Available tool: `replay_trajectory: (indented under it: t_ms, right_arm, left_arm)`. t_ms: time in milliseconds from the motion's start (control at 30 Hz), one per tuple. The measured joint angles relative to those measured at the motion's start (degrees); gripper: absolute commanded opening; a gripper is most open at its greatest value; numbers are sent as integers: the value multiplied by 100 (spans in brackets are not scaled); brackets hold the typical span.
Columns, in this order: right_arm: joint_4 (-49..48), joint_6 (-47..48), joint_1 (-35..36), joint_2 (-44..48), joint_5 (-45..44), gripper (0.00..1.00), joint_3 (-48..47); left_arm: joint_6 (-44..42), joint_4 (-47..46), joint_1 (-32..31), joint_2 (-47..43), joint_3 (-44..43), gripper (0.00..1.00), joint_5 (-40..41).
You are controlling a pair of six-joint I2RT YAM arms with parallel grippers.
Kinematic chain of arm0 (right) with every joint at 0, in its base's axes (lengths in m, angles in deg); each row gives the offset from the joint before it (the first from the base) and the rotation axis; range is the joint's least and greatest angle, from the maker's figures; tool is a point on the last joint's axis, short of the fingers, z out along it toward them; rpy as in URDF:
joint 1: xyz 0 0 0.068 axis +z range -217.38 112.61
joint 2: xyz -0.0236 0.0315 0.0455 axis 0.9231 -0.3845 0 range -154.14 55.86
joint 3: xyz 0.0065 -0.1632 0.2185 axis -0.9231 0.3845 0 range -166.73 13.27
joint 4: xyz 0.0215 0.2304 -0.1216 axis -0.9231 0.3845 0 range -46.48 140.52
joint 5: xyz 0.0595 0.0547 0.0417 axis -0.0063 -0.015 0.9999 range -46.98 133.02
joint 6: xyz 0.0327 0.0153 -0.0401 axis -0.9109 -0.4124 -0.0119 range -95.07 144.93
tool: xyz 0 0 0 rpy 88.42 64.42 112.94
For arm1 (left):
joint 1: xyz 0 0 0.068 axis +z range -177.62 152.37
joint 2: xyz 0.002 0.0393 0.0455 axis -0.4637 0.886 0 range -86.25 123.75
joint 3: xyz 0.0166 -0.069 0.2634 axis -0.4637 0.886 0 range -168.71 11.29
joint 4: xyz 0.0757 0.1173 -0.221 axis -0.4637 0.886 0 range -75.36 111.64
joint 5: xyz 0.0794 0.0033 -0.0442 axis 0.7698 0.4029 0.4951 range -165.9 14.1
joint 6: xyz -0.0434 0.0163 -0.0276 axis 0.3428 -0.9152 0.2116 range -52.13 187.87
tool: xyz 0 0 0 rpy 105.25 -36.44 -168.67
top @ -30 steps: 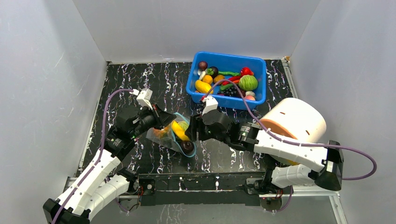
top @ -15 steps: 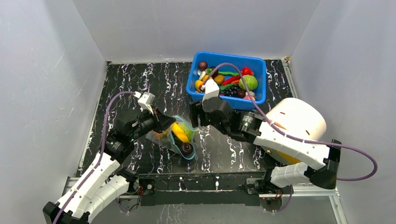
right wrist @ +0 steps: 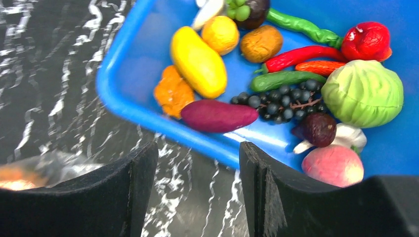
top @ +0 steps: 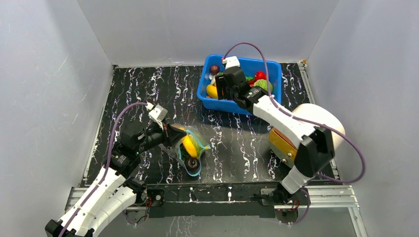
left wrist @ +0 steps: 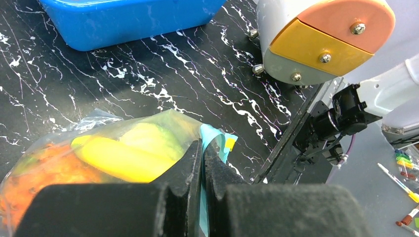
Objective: Place the food in the zip-top bag and seal the zipper
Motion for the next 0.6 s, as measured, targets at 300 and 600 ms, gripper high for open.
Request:
replay_trajectory:
  t_ms: [300,600]
  right_arm:
    - [-166,286,-728,-1541,229,52,-940]
    - [-619,442,-946,-2750,330,46,-1969]
  left_arm:
    - [-146,9,0,-153,96,0,-109]
    - [-256,114,0,-179,96,0,-107]
